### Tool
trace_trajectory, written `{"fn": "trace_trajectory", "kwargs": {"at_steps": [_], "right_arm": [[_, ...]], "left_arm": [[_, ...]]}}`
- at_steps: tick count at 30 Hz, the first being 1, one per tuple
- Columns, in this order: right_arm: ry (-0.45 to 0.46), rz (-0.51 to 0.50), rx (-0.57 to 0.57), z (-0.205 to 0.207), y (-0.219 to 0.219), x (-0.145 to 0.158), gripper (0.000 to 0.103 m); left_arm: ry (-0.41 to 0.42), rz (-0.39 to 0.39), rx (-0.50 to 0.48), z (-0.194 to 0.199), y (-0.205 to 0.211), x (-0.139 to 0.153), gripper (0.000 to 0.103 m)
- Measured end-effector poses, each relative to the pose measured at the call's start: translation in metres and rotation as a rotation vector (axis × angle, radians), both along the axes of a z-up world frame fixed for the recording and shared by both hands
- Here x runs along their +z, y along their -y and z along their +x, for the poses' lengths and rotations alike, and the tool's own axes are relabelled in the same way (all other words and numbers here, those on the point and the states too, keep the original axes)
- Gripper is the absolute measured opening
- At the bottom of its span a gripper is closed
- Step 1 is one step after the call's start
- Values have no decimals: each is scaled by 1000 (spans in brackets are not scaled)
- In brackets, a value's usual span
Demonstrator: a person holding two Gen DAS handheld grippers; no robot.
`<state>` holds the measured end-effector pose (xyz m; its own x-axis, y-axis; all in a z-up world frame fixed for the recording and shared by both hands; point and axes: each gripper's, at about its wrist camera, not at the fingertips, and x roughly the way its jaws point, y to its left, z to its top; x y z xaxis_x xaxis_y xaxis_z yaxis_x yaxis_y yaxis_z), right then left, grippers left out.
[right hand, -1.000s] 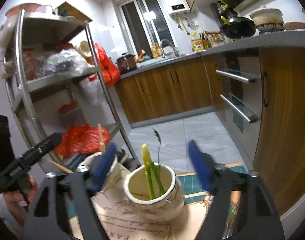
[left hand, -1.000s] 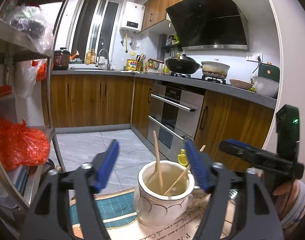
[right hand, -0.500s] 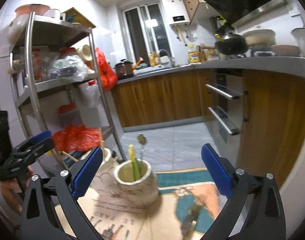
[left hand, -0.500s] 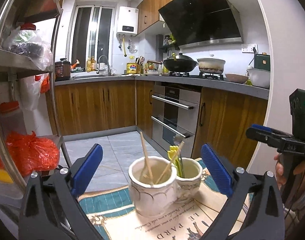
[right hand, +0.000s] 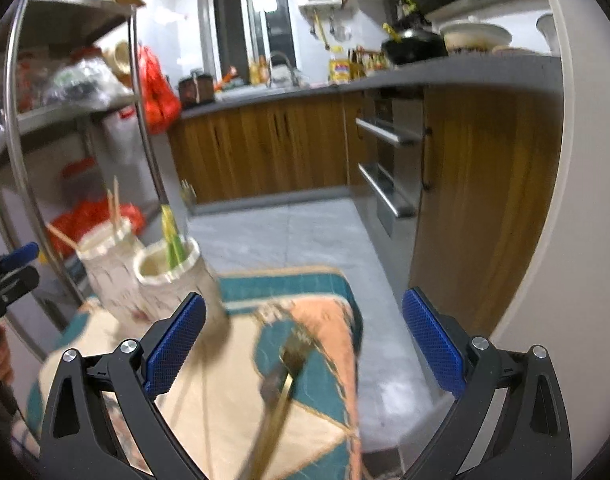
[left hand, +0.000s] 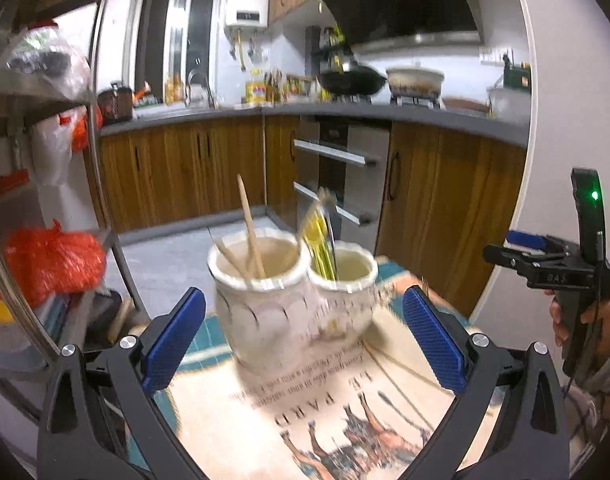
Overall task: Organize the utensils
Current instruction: 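Withdraw both open tools back toward the forks and chopsticks on the placemat, then grasp a silver fork with the right tool while the left tool approaches a chopstick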
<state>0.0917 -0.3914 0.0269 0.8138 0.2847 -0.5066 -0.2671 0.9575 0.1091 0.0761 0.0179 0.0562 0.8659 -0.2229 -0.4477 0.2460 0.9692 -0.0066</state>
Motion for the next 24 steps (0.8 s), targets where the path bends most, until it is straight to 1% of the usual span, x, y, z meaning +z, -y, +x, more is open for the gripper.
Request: {"fn": "trace_trajectory", "kwargs": {"at_steps": [7, 12, 17, 19, 21, 22, 23, 24], "right_arm": [[-97, -96, 39, 3, -13, -34, 98], [-155, -155, 92, 2, -30, -57, 98], [-199, -167, 119, 3, -37, -68, 94], [-206, -166, 131, 1, -39, -69, 84], [-221, -166, 140, 0, -41, -69, 64], [-236, -159, 147, 0, -42, -70, 60], [-251, -148, 155, 0, -43, -71, 53], [-263, -137, 164, 0, -44, -71, 48]], "left_arm": [[-154, -17, -31, 5, 15, -48, 97], [-205, -3, -47, 2, 26, -67, 97], [-246, 7, -53, 1, 33, -82, 97], [-252, 12, -61, 0, 36, -85, 97], [-253, 11, -68, -1, 38, -84, 97], [-253, 11, -71, -1, 39, -84, 97], [-251, 11, -74, -2, 40, -83, 97], [-250, 10, -79, -2, 41, -83, 97]]}}
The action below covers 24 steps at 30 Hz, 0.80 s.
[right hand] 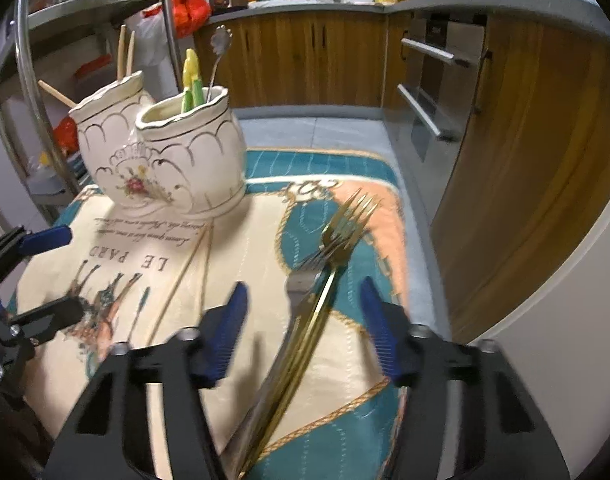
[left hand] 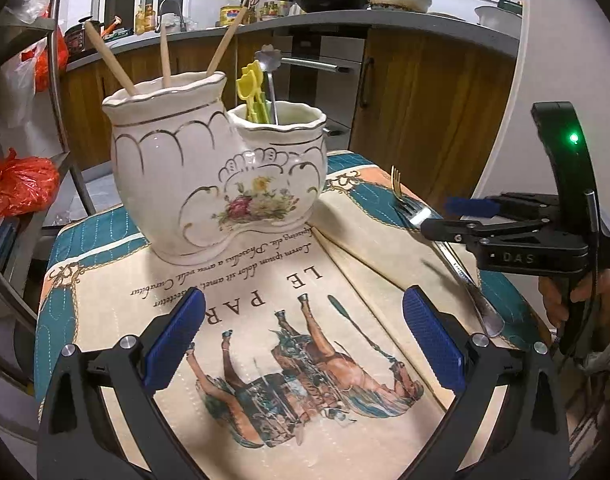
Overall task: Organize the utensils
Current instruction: 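Grasp a silver fork with the right tool while the left tool approaches a chopstick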
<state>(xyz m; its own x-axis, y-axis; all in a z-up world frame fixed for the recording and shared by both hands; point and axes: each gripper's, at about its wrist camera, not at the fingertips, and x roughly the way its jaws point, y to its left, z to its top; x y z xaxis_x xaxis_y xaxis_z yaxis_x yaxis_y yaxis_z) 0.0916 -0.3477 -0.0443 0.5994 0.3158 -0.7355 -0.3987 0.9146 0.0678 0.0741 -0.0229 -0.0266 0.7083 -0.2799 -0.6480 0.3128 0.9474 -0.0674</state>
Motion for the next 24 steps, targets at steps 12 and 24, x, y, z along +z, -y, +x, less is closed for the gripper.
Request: {"fn": "trace_trajectory", "kwargs": {"at_steps": [12, 24], "right_arm": [[-59, 26, 4, 6, -9, -5, 20], [-112, 22, -13, 20, -25, -18, 20]], "left_arm": [[1, -7, -19, -3, 4, 0, 97], [-5, -6, -37, -3, 9, 1, 97]]}}
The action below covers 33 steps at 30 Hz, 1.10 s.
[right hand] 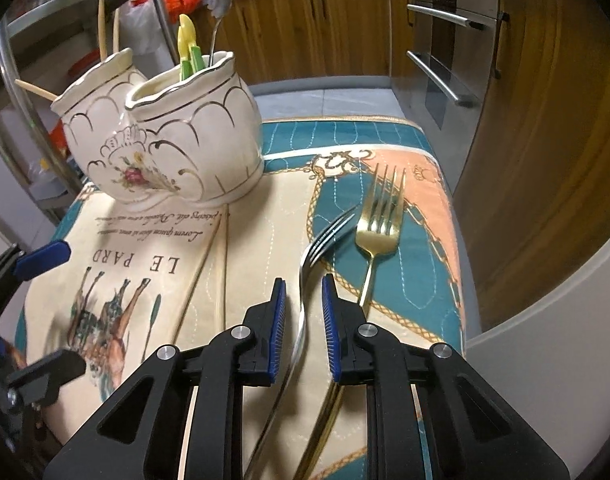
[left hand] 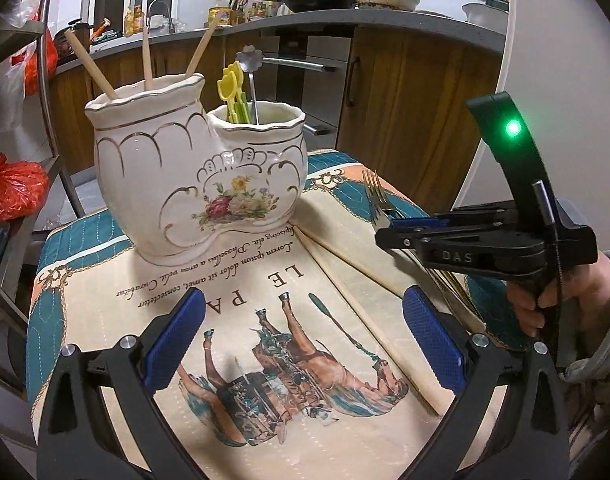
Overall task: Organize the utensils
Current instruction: 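Grasp a silver fork with the right tool while the left tool approaches a chopstick, then grasp and lift the chopstick with the left tool while the right tool lifts the fork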
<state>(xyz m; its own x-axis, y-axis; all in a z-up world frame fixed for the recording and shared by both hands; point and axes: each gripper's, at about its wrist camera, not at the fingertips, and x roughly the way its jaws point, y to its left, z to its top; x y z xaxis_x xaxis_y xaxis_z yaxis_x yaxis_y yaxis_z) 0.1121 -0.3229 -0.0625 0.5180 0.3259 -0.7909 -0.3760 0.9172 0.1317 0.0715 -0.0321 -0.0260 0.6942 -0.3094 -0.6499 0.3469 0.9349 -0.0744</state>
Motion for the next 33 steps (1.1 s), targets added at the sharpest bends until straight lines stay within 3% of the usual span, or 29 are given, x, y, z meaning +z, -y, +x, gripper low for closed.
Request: {"fn": "trace_trajectory", "kwargs": {"at_steps": [5, 11, 15, 18, 20, 27, 33], "right_arm": [[11, -2, -8, 4, -2, -1, 20], [11, 14, -3, 7, -1, -1, 8], [15, 36, 3, 10, 3, 0, 7], [25, 55, 15, 10, 5, 3, 7], [40, 66, 28, 7, 6, 6, 6], [97, 105, 49, -4, 12, 22, 5], [156, 142, 68, -20, 19, 36, 5]], "left_arm": [[-21, 14, 16, 5, 6, -3, 97], [-68, 60, 62, 15, 19, -10, 97], [-118, 56, 78, 17, 29, -15, 91], [-141, 73, 86, 15, 38, -17, 81], [-158, 80, 95, 14, 44, -19, 65], [-187, 132, 122, 13, 63, -26, 40], [-180, 131, 163, 21, 63, -28, 17]]}}
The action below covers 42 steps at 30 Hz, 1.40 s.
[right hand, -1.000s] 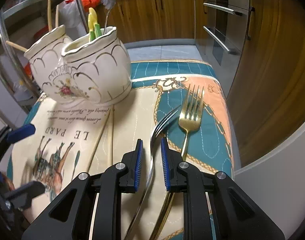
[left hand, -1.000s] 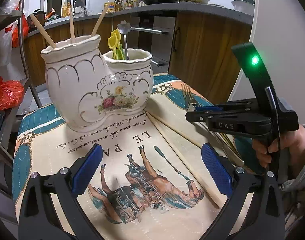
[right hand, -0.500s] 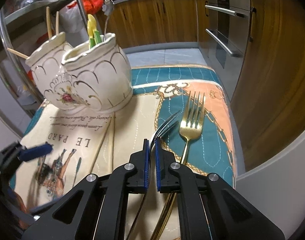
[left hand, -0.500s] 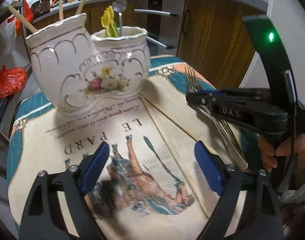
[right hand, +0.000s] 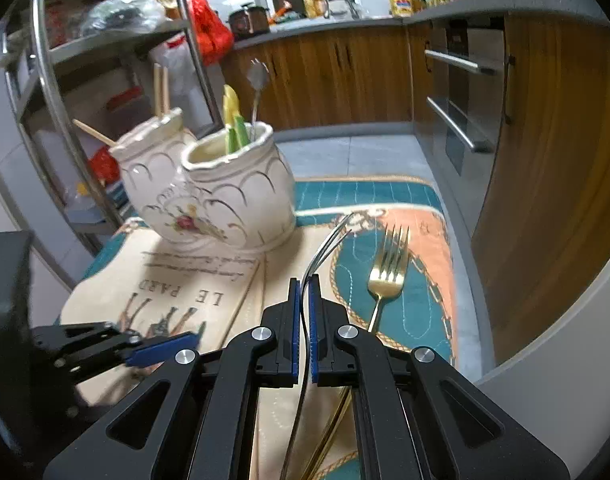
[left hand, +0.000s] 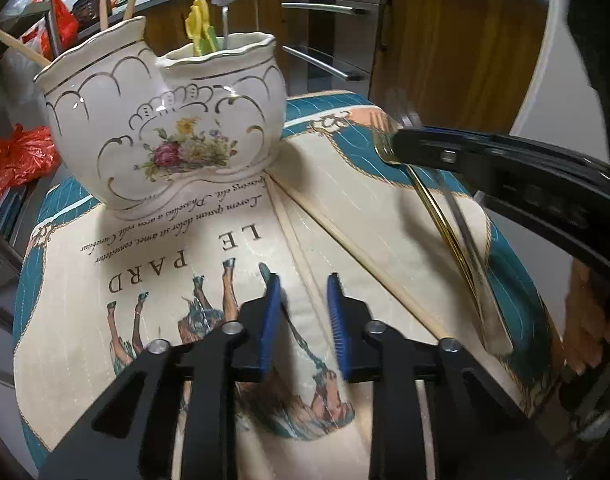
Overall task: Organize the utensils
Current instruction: 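Grasp and lift the chopstick with the left tool while the right tool lifts the fork, then carry the chopstick over the larger cup while the right tool carries the fork over the smaller cup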
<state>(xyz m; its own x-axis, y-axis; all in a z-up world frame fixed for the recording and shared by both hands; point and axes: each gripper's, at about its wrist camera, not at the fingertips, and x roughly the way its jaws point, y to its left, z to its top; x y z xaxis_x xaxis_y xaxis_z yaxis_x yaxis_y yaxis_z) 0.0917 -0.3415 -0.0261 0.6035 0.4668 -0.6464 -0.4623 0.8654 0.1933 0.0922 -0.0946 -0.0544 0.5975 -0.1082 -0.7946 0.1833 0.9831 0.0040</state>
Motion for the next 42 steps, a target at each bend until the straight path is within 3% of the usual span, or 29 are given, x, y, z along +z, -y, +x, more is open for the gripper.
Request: {"fn": "trace_trajectory", "kwargs": {"at_steps": [2, 9, 13, 16, 22, 30, 37, 42], "right_arm": [[25, 19, 11, -7, 2, 6, 4], [95, 69, 34, -25, 7, 26, 3], [141, 77, 35, -32, 8, 36, 3], [157, 84, 31, -34, 8, 41, 3], [189, 92, 27, -36, 1, 51, 3], [258, 106, 39, -30, -13, 82, 3], [311, 133, 44, -17, -24, 110, 3], [325, 162, 31, 0, -29, 124, 3]], "left_arm": [[2, -7, 2, 3, -5, 0, 9], [25, -83, -46, -5, -26, 8, 6], [75, -42, -74, -16, -36, 16, 6], [96, -92, -84, -20, -48, 23, 6], [244, -120, -124, -35, -68, 50, 6], [513, -143, -127, -45, -97, 102, 6], [694, -296, -85, -34, -142, 156, 6], [760, -351, -21, -10, -172, 165, 6]]}}
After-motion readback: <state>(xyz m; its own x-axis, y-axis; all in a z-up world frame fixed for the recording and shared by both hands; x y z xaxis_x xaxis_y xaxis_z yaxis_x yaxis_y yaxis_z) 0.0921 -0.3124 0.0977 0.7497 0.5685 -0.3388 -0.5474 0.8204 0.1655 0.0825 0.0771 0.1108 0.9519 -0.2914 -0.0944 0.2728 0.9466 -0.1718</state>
